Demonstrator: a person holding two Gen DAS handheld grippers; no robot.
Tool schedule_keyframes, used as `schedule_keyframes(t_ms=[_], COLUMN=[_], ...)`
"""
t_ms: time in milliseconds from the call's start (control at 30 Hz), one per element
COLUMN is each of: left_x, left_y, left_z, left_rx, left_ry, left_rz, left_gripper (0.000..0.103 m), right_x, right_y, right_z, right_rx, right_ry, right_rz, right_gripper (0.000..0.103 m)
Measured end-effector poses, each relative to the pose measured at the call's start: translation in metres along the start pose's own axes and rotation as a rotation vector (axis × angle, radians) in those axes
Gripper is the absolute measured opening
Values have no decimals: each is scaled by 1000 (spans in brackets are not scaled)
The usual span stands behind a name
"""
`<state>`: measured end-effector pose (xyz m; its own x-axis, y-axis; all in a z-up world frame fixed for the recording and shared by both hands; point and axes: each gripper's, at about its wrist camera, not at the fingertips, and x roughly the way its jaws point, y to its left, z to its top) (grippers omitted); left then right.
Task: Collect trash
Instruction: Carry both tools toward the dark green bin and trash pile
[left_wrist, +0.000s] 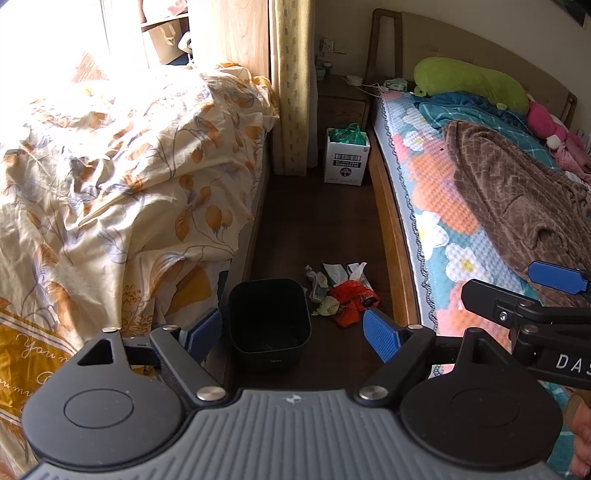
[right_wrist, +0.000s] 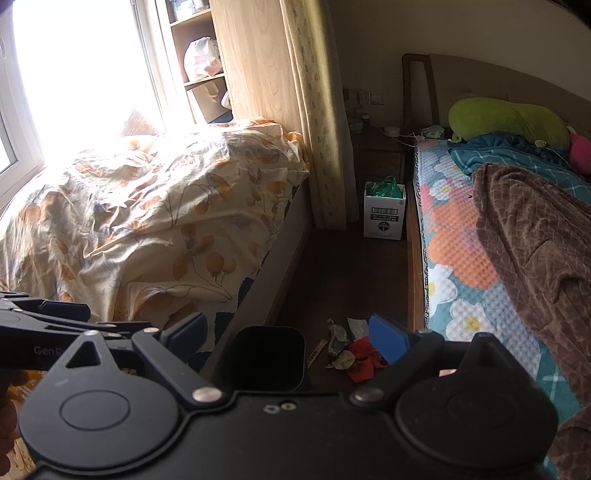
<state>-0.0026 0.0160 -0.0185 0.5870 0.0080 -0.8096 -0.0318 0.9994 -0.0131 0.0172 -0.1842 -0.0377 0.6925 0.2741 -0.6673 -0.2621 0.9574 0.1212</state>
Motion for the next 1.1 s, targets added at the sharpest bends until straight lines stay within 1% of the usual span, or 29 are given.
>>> schedule_keyframes(t_ms=[267,300,467,600,733,900,1100], left_x=[30,36,69,95,117,143,156], left_y=[11,12,15,14,11,6,-1], left_z=[-5,-5,-8,-8,-10,-12,-17], left_rx=[-32,-33,-60,-67,-66,-76,-78], left_ry=[-8,-9,17,30,36,71,98], left_rz=[35,40,48,76,105,99,90], left_gripper=[84,84,84,84,84,84,84], right_x=[36,43,74,100,124,144,154], right_y=[-8,-9,-15,-17,-18,-20,-27], right_z=[-7,-7,-15,-21,-27,-31,-34], right_rx=[6,7,-6,-26,-59,-87,-78], right_ry=[26,29,43,63,102,130,148], right_rz=[23,24,26,18,11,5,-6], right_gripper=[94,93,91,91,91,91,91])
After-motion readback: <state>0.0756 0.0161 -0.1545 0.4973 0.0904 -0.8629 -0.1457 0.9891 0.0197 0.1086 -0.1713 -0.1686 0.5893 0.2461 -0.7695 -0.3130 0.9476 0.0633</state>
